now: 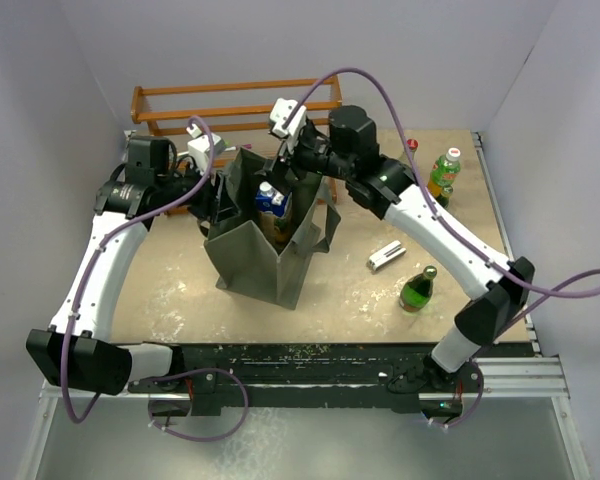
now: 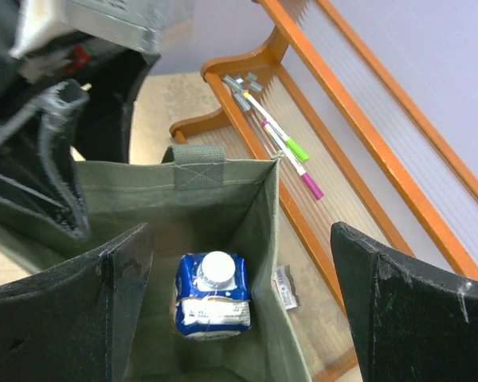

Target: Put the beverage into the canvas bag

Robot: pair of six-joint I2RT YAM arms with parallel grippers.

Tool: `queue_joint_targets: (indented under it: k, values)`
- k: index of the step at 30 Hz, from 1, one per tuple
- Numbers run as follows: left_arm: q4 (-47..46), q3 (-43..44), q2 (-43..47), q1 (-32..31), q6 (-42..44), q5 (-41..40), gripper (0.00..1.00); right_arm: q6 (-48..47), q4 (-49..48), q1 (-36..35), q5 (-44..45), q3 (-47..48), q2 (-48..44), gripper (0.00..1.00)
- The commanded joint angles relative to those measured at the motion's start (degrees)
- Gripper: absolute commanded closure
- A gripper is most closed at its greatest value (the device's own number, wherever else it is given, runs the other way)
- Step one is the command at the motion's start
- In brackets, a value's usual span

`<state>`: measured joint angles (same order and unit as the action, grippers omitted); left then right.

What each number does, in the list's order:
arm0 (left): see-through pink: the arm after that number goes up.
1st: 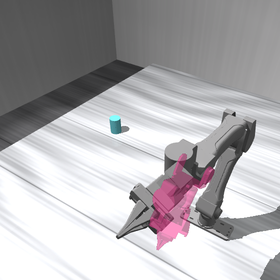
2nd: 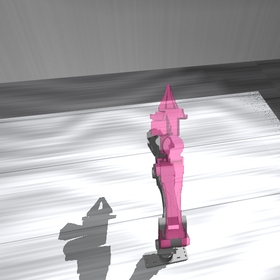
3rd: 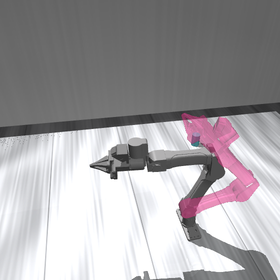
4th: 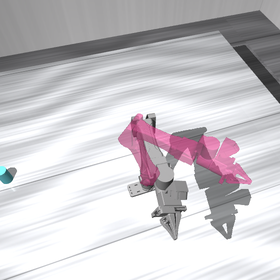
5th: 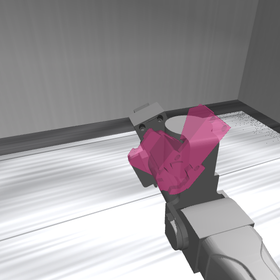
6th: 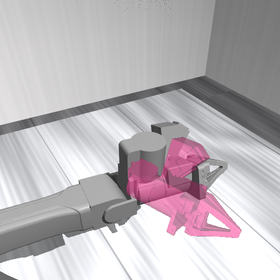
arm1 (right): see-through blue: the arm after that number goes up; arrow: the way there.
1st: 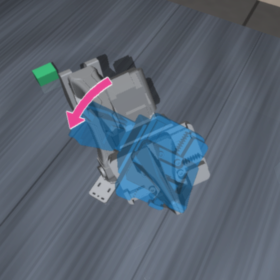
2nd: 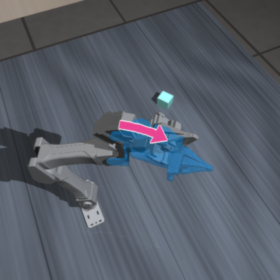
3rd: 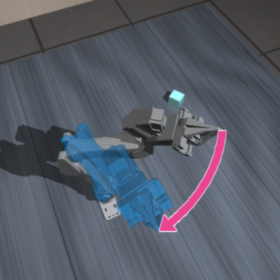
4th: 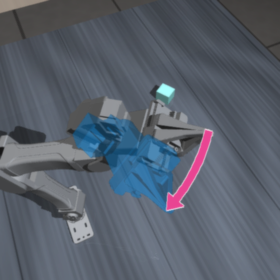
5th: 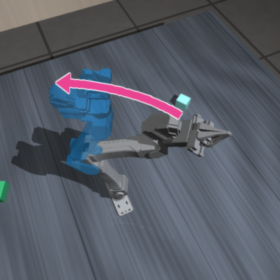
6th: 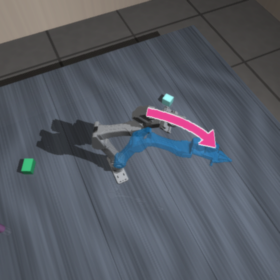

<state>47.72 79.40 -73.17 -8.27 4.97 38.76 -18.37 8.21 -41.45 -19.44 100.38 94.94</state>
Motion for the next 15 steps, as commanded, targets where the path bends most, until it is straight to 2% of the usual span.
queue_joint_targets:
  k: [1, 8, 15]
  values:
    - [-0.61, 3.88, -0.68, 0.01, -1.02, 0.37, 0.42, 1.72, 2.14, 0.14, 0.46, 0.28, -6.37, 0.07]
    - [-0.2, 6.68, -0.45, 0.02, 0.86, -0.42, 0.28, -0.99, 0.97, 0.98, 10.21, -7.2, -17.16, 0.07]
    - [-4.07, 4.59, 2.15, 0.01, 1.82, -1.58, 0.12, 2.95, -1.07, 11.97, 16.5, -14.94, -25.48, 0.07]
